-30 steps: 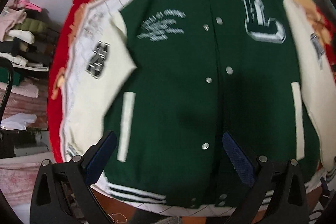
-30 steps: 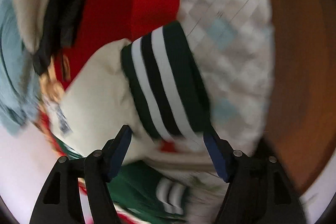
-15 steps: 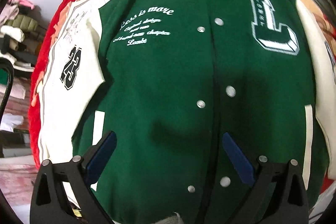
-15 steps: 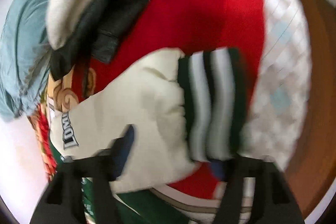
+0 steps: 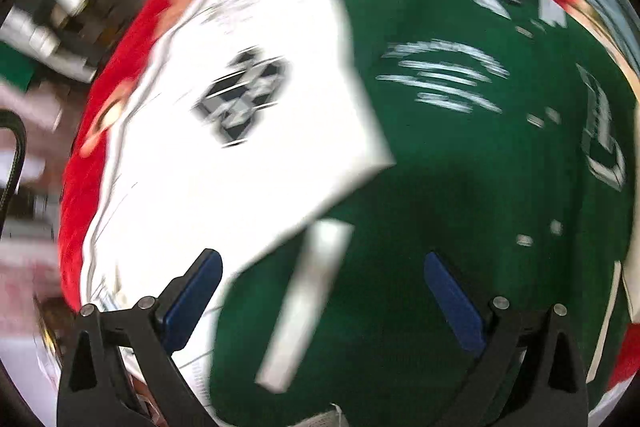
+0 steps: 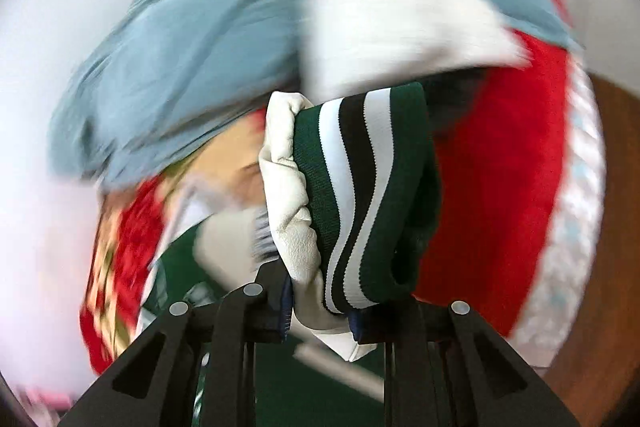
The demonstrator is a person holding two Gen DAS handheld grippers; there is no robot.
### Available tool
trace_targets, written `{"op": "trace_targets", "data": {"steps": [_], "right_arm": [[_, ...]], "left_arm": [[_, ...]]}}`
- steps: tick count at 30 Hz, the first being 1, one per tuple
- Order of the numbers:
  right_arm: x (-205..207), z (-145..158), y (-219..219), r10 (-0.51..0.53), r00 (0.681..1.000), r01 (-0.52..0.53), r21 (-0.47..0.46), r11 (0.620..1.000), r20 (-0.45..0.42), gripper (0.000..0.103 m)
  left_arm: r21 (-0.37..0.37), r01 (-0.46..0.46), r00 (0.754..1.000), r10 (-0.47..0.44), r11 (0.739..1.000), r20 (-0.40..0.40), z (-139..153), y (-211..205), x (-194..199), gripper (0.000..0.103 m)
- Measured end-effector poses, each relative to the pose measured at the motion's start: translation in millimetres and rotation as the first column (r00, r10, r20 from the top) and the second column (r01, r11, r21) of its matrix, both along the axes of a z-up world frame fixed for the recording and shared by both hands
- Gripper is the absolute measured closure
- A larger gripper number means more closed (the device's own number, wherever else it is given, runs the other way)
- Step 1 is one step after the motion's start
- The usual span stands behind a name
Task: Fold large clothes
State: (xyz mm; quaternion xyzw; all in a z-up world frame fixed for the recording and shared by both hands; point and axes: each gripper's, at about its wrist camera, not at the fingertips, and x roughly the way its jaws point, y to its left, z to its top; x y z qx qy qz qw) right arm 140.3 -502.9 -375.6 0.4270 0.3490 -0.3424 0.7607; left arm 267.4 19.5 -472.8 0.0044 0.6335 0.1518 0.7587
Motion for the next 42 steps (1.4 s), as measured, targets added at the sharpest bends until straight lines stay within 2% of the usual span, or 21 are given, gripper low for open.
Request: {"op": "trace_targets", "data": {"steps": [2,3,4,6,9,13,15,17,18,19,20,21,23,27,29,31,35,37,38,40,42], "right_arm": [[59.9,9.0,40.2,0.130,0.991,-0.130,-0.005,0.991,-0.001,0.081],[84.5,10.1,55.7,0.179,0.984,-0.179,-0.002,0.984,-0.003,0.081],[115.9,8.9,80.9,0.240,0.971,-0.240,0.003,0.971,-0.008,0.081],[148.7,5.5,110.7,0.309,0.951,-0.309,0.016,0.951,-0.009,0.081],[199.1,-4.1,165.3,0.425,0.904,-0.425,0.006,0.905,-0.043,0.081],[220.0,-28.1,213.9,0.534,0.839,-0.535,0.021,0.844,-0.102,0.081],[230.2,-34.2,236.4,0.569,0.811,-0.573,0.018,0.820,-0.135,0.081],[237.4,-44.4,256.5,0.606,0.780,-0.610,0.023,0.792,-0.156,0.081],[241.3,-49.9,264.5,0.618,0.768,-0.623,0.025,0.782,-0.166,0.081],[249.7,-56.7,277.7,0.635,0.751,-0.642,0.028,0.766,-0.180,0.081],[245.0,-60.9,286.4,0.651,0.736,-0.658,0.031,0.753,-0.187,0.081],[250.2,-64.7,295.1,0.662,0.723,-0.671,0.027,0.741,-0.199,0.081],[259.0,-72.4,313.2,0.680,0.698,-0.694,0.021,0.719,-0.223,0.081],[277.4,-90.2,347.5,0.706,0.654,-0.727,0.033,0.686,-0.270,0.081],[289.8,-101.1,370.0,0.722,0.626,-0.746,0.043,0.665,-0.296,0.081],[299.8,-114.3,399.0,0.739,0.586,-0.773,0.043,0.633,-0.334,0.081],[314.2,-140.8,464.2,0.759,0.494,-0.834,0.017,0.552,-0.425,0.081],[319.7,-156.0,502.8,0.766,0.429,-0.875,-0.010,0.484,-0.479,0.081],[320.4,-160.9,516.8,0.768,0.405,-0.888,-0.014,0.459,-0.497,0.081],[321.7,-173.0,546.7,0.771,0.351,-0.916,-0.023,0.401,-0.532,0.081],[321.3,-178.6,562.7,0.777,0.318,-0.931,-0.023,0.365,-0.543,0.081]], "left_arm": [[-0.035,-0.104,0.994,0.104,0.994,-0.016,1.9,44.3,-12.8,0.000],[-0.090,-0.166,0.986,0.163,0.982,-0.035,-0.3,66.9,-20.5,0.000],[-0.164,-0.265,0.964,0.257,0.950,-0.069,-5.6,97.4,-34.6,0.000],[-0.253,-0.420,0.907,0.397,0.871,-0.139,-19.0,141.0,-60.3,0.000],[-0.360,-0.641,0.765,0.604,0.678,-0.225,-48.5,198.1,-110.0,0.000],[-0.456,-0.766,0.609,0.738,0.453,-0.291,-95.9,238.5,-138.7,0.001],[-0.486,-0.794,0.545,0.783,0.366,-0.299,-116.8,253.9,-139.1,0.004],[-0.476,-0.831,0.456,0.843,0.288,-0.285,-129.2,270.9,-139.0,0.007],[-0.469,-0.840,0.427,0.866,0.273,-0.261,-129.9,278.2,-137.2,0.011],[-0.451,-0.847,0.413,0.883,0.282,-0.224,-128.2,286.4,-133.2,0.018],[-0.425,-0.853,0.411,0.892,0.303,-0.189,-125.8,292.9,-128.9,0.038],[-0.405,-0.854,0.416,0.897,0.328,-0.151,-123.7,300.4,-124.0,0.057],[-0.373,-0.849,0.432,0.898,0.374,-0.082,-121.8,318.6,-113.0,0.080],[-0.325,-0.828,0.477,0.879,0.457,0.021,-122.4,355.7,-90.3,0.085],[-0.302,-0.806,0.512,0.856,0.508,0.076,-122.3,375.3,-76.0,0.085],[-0.283,-0.778,0.557,0.824,0.561,0.104,-126.7,390.0,-58.2,0.085],[-0.232,-0.733,0.631,0.766,0.640,0.119,-132.4,391.2,-29.9,0.084],[-0.210,-0.717,0.655,0.745,0.665,0.121,-131.3,387.2,-22.2,0.084],[-0.206,-0.713,0.662,0.740,0.670,0.118,-122.6,387.3,-12.9,0.084],[-0.200,-0.707,0.671,0.732,0.679,0.114,-128.4,380.0,-17.1,0.080],[-0.203,-0.701,0.676,0.728,0.683,0.115,-126.3,384.5,-23.8,0.079]]}}
